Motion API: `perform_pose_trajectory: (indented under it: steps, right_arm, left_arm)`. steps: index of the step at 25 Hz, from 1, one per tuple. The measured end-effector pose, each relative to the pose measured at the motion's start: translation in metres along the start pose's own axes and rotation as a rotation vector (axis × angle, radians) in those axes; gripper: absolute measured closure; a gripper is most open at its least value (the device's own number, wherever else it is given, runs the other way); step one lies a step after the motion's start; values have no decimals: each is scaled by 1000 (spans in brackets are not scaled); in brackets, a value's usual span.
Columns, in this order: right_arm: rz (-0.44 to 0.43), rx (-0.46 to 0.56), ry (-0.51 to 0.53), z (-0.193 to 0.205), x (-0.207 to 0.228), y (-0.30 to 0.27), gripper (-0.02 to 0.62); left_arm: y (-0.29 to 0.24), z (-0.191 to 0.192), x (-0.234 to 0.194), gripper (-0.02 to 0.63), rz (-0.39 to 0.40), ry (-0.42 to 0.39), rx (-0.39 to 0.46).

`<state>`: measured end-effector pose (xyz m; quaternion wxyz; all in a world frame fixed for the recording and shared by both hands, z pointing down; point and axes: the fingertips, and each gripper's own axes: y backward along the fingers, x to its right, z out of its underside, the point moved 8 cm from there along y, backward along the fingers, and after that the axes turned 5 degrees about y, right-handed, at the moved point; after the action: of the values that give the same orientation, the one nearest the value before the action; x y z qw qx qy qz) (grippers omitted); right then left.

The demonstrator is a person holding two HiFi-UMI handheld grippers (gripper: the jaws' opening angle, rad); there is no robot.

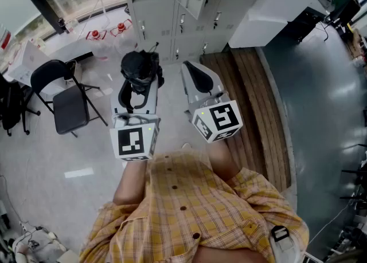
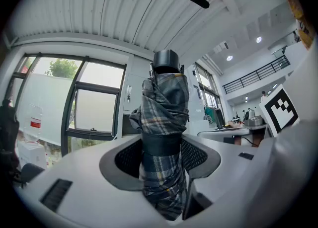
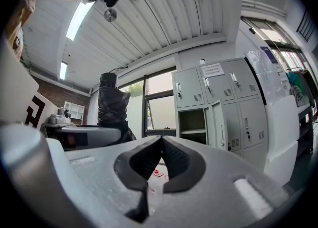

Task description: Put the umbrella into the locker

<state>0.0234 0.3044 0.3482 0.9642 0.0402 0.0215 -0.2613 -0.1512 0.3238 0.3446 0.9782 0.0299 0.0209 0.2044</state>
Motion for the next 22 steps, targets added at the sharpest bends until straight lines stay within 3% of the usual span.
perform_pose_trajectory:
  steps: [12, 22]
  right_arm:
    - [-29, 34, -19, -3, 20, 13, 598]
    - [-60, 49, 37, -3, 62, 38, 597]
  left_arm:
    - [-4, 0, 22, 397, -14, -4, 12]
    - [-23, 4, 67, 397, -32, 12, 34]
